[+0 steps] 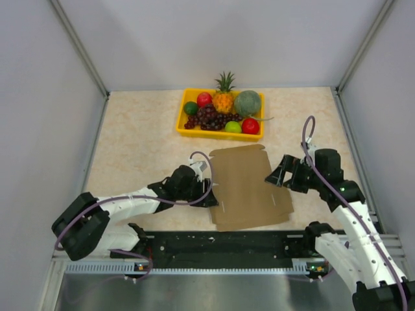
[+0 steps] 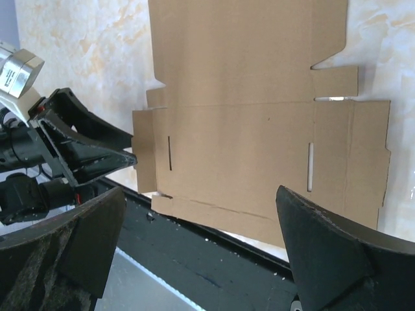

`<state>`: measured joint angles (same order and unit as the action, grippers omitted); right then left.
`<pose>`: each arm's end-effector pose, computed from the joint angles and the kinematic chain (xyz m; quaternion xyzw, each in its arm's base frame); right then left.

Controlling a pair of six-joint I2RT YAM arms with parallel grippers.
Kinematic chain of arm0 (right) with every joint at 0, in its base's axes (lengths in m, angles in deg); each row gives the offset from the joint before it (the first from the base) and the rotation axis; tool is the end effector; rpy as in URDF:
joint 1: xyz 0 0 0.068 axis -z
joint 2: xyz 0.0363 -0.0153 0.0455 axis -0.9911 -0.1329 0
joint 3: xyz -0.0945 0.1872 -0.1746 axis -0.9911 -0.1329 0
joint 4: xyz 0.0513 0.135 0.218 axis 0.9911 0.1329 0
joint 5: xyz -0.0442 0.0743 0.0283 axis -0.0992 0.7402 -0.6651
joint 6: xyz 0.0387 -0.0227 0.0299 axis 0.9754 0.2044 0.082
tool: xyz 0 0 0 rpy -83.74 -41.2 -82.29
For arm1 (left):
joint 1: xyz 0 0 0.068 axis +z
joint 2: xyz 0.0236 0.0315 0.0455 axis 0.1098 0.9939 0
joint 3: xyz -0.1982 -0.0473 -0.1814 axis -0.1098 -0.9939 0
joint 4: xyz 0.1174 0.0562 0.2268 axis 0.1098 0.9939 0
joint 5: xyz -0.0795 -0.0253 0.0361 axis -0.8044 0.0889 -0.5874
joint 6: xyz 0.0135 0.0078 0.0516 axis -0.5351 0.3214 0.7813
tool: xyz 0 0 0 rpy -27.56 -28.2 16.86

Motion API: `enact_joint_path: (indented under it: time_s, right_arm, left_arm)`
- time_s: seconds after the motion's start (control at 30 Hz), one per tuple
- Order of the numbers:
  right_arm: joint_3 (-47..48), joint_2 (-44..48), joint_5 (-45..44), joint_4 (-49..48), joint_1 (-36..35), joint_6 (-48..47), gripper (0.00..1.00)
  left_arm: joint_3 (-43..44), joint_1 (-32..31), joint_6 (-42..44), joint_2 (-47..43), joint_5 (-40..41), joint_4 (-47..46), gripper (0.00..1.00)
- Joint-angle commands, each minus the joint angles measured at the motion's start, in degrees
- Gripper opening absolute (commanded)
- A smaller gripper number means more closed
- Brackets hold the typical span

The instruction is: Fold the paper box

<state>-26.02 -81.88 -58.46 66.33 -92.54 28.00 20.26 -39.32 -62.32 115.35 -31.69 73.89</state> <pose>0.1390 0.0403 0.2670 0.0554 0.8960 0.3187 0.3044 0.1559 -0.1739 0.1606 0.0919 0.9046 -0.3674 0.1955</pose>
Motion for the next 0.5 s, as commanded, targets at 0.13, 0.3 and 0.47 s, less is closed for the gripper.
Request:
enact_joint_path:
  time_s: [0.13, 0.3, 0.47]
  right_arm:
    - [2.2, -2.0, -3.4, -2.4, -7.7, -2.6, 0.99]
    - [4.6, -8.3, -11.2, -3.1, -16.4, -2.7, 0.99]
    - [7.4, -11.8, -12.9, -4.6, -20.9, -2.2, 0.99]
  left_arm:
    - [-0.4, -0.9, 3.1, 2.5, 3.0, -6.5, 0.31]
    - [-0.6, -1.2, 5.0, 2.9, 5.8, -4.0, 0.27]
    - [-1.7, -1.1, 5.1, 2.8, 6.2, -5.6, 0.35]
